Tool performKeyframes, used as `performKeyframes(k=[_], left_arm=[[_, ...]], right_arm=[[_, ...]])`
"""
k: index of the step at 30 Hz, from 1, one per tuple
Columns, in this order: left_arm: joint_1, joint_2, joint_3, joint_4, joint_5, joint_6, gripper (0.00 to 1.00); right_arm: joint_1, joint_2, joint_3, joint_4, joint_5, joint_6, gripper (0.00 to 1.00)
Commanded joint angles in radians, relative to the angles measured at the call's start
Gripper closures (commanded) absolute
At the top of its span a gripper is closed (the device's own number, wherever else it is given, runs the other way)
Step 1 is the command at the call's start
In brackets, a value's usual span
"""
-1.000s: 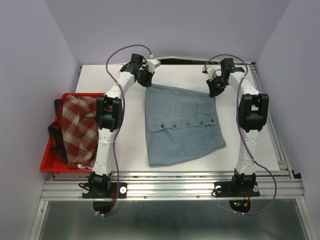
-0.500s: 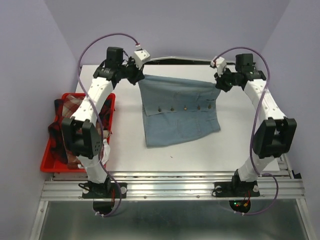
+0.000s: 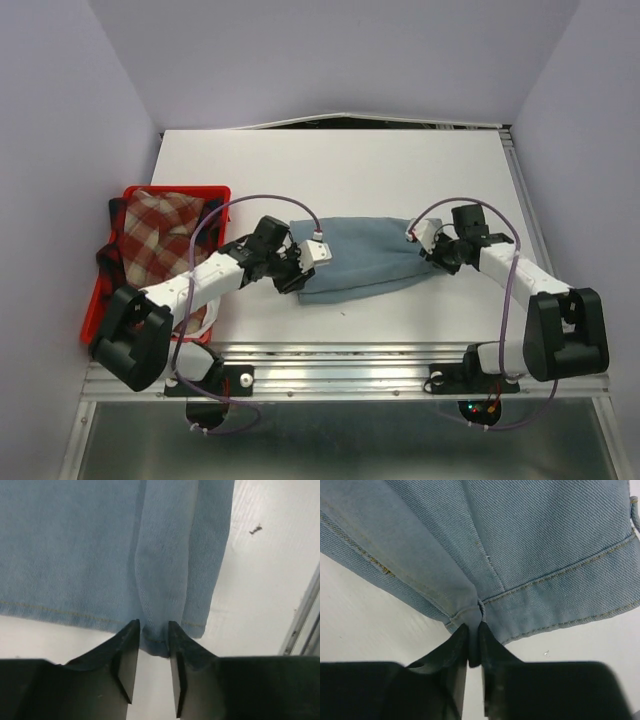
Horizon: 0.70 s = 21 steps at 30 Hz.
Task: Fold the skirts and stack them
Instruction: Fold the skirt
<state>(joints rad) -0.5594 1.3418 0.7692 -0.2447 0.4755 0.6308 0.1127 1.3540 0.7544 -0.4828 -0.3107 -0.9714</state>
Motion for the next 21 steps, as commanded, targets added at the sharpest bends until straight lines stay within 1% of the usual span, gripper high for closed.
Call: performKeyframes(k=[1,2,3,4,7,8,10,11,14,17,18,21], left_arm=[[-0.033,-0.075,-0.022,0.111,-0.090,-0.046,0.45],[-0.033,-0.081,-0.016,0.099,-0.090,-0.048,0.44],[-0.033,-0.089,-0.008,0.084,-0.084,-0.048,0.38],[-0.034,-0.111,0.005,0.058,-0.080,-0.042,0.21],[-0.036,-0.147,0.030,0.022,-0.060,-0.036,0.20],[-0.036,-0.157,0.051,-0.005,-0.051,-0.033,0.21],[-0.036,-0.156,0.080,-0.034,-0.041,-0.039,0.22],[-0.037,-0.142,0.109,-0.054,-0.032,-0.052,0.25],[-0.048,-0.092,0.143,-0.054,-0.043,-0.092,0.31],[-0.074,-0.041,0.154,-0.042,-0.063,-0.149,0.33],[-0.083,-0.012,0.151,-0.019,-0.099,-0.164,0.34],[-0.109,0.040,0.140,0.010,-0.141,-0.190,0.35]], right_arm=[[0.010,-0.101,-0.044,0.130,0.059,-0.044,0.68],[0.010,-0.111,-0.050,0.128,0.062,-0.041,0.62],[0.010,-0.124,-0.047,0.125,0.065,-0.036,0.41],[0.010,-0.144,-0.040,0.113,0.067,-0.017,0.39],[0.010,-0.159,0.034,0.063,0.052,0.016,0.39],[0.010,-0.171,0.080,0.015,0.023,0.026,0.40],[0.010,-0.176,0.102,-0.032,0.012,0.066,0.41],[0.010,-0.182,0.135,-0.042,0.007,0.091,0.43],[0.010,-0.162,0.204,-0.063,-0.004,0.122,0.45],[0.010,-0.125,0.252,-0.077,0.001,0.109,0.43],[0.010,-0.104,0.266,-0.076,0.007,0.103,0.43],[0.010,-0.055,0.296,-0.077,0.028,0.089,0.46]])
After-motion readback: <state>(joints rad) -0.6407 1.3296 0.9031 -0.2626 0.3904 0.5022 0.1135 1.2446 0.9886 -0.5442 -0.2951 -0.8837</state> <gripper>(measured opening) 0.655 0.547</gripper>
